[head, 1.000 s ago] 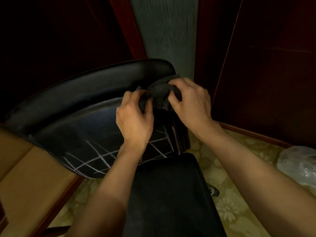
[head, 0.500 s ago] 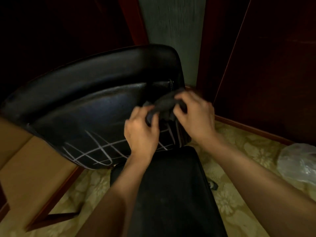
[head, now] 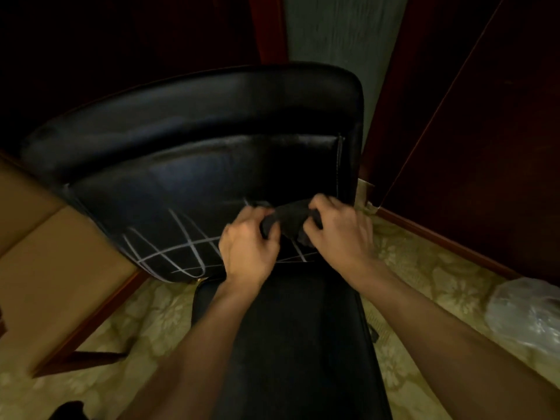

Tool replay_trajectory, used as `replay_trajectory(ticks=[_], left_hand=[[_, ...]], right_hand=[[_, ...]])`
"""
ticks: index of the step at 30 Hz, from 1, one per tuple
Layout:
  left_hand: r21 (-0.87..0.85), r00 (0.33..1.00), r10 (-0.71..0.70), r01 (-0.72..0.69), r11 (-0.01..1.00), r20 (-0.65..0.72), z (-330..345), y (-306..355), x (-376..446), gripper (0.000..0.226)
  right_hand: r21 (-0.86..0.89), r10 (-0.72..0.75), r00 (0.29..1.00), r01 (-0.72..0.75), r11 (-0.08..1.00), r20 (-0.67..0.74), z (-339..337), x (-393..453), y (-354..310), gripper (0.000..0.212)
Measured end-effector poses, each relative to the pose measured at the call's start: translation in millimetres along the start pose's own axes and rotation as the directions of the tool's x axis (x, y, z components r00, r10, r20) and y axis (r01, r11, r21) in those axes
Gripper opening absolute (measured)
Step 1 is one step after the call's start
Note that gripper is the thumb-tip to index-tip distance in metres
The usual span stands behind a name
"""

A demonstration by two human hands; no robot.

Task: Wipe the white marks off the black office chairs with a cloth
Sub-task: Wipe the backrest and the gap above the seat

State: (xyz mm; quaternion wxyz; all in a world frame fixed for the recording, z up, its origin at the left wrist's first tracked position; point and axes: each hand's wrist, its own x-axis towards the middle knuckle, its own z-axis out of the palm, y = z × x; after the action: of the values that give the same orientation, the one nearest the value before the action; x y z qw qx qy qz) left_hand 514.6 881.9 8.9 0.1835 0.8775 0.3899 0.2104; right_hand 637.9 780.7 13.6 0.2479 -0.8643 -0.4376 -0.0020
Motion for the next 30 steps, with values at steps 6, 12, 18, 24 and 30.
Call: replay_trajectory(ticks=[6,12,18,24,30], left_hand=[[-0.08,0.971,0.023,-0.043,0.996,-0.239,-24.0,10.3,24.3,0.023],[-0.008,0.966,-0.232,0.235,0.972,0.116,12.7,-26.1,-14.3,0.026],[-0.177,0.961,-0.11,0.065,0.982,-0.255,-33.3,-18.5,8.3,0.022],[-0.136,0.968,-0.231,0.217,0.967,-0.099,-18.6,-37.4,14.8,0.028],[-0.065,0.958,-0.288,0.287,0.956,0.0,-10.7,-51.5,-13.6,0.028]], right_hand=[[0.091,-0.049,0.954,0.079,0.993,-0.294,-16.4,31.8,-22.3,0.022],[-0.1,0.024,0.987,-0.008,0.995,0.16,31.4,-5.6,-12.5,0.021],[0.049,-0.077,0.98,0.088,0.995,-0.186,-14.0,22.5,-56.6,0.019],[-0.023,0.0,0.999,-0.001,1.0,-0.046,24.2,24.3,-62.4,0.022],[-0.028,0.084,0.987,-0.08,0.996,0.136,33.7,2.8,-63.3,0.021]])
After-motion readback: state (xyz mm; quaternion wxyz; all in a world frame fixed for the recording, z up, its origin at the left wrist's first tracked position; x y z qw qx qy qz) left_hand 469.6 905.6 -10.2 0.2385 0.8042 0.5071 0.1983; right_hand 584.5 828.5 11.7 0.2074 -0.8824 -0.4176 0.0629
